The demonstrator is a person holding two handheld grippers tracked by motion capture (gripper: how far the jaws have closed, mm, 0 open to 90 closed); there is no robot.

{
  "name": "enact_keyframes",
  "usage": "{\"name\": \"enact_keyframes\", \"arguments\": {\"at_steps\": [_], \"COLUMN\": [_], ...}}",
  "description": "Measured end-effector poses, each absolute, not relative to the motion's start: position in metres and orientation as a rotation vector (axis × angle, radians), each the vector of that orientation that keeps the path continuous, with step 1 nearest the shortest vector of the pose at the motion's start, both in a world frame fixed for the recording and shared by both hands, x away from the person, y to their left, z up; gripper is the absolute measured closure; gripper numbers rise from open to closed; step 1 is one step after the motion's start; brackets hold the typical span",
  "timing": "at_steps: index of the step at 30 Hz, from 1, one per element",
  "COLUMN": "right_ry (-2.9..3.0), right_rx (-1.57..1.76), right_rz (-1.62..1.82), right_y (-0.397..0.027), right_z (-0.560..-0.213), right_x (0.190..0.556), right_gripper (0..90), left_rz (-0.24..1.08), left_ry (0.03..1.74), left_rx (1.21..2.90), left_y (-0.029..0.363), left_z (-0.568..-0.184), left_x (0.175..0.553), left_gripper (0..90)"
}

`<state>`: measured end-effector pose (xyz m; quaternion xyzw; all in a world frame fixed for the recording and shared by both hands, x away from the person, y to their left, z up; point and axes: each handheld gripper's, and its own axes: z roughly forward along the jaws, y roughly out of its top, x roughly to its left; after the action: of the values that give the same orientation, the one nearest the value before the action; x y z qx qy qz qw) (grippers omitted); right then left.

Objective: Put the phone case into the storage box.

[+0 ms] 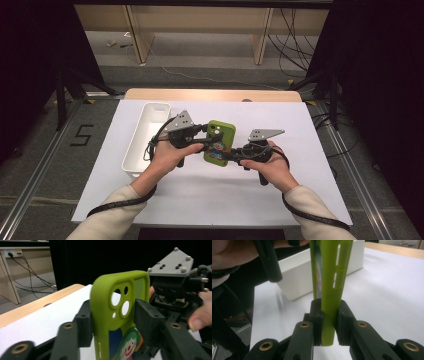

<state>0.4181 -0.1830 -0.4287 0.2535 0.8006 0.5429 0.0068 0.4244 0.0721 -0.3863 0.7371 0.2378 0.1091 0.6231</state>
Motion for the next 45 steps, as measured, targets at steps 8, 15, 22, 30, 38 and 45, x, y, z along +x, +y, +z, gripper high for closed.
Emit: {"name": "enact_keyframes", "arguments": {"at_steps": [8,15,22,30,38,45], "right_ry": [2.461,2.379,2.346,2.333,2.321,2.321], "right_rx": [0.838,0.887,0.916,0.929,0.941,0.943], "right_rz": [1.647,1.552,1.524,1.501,1.489,1.485], "right_y": [-0.182,-0.178,-0.176,-0.171,-0.168,-0.166], "right_z": [-0.427,-0.425,-0.425,-0.426,-0.428,-0.428], "right_x": [0.416,0.414,0.413,0.412,0.411,0.410], "right_gripper": [78.7,78.7,78.6,78.6,78.5,78.5], "left_rz": [0.329,0.430,0.452,0.498,0.508,0.507], "left_ry": [0.624,0.686,0.733,0.724,0.740,0.767], "left_rx": [1.673,1.688,1.684,1.683,1.692,1.692], "left_y": [0.076,0.069,0.056,0.043,0.032,0.029], "left_z": [-0.379,-0.374,-0.371,-0.368,-0.373,-0.376], "left_x": [0.424,0.418,0.413,0.412,0.413,0.415], "left_gripper": [19.1,0.0,0.0,0.0,0.0,0.0]}}
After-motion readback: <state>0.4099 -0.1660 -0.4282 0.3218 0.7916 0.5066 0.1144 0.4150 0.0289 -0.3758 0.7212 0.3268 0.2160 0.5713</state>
